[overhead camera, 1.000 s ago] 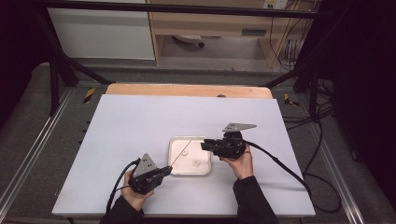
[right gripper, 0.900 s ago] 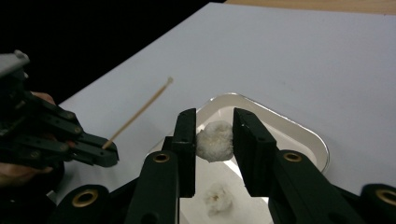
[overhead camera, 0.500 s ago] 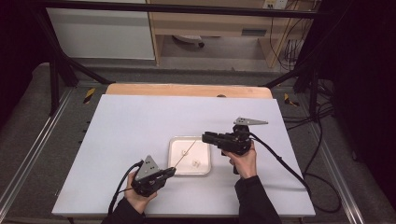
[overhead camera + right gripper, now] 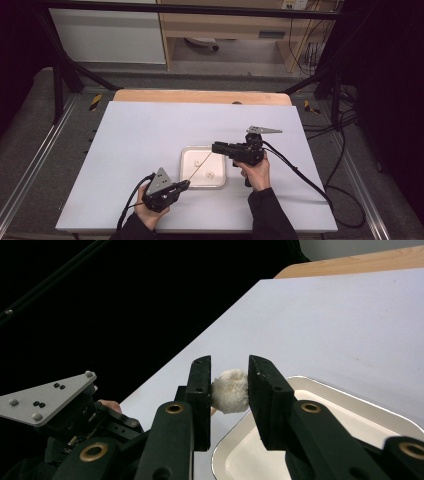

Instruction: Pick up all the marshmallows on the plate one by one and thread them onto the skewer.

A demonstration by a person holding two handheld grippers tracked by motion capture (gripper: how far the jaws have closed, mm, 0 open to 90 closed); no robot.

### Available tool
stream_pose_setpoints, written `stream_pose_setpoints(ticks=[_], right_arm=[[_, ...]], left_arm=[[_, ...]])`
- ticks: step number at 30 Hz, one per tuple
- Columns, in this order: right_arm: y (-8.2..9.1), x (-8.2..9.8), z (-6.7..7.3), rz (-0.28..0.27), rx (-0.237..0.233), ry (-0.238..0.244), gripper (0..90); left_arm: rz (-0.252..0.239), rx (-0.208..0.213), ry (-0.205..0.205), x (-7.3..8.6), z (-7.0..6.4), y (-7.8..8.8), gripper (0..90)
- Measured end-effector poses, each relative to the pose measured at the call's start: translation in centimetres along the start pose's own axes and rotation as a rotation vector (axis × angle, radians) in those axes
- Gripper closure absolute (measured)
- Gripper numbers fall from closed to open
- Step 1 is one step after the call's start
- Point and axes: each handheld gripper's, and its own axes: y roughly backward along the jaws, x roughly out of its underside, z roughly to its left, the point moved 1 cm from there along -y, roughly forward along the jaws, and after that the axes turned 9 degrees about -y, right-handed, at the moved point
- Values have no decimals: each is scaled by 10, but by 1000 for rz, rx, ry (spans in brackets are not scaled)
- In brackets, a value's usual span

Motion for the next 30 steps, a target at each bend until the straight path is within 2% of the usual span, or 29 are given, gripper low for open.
stream_pose_setpoints(ticks=[17, 30], right_arm=[[-6, 7, 1, 2, -38, -36, 764], [-12, 16, 3, -11, -63, -47, 795]], left_arm=[[-30, -13, 4, 1, -2, 1, 885], [-19, -21, 2, 2, -4, -1, 886]])
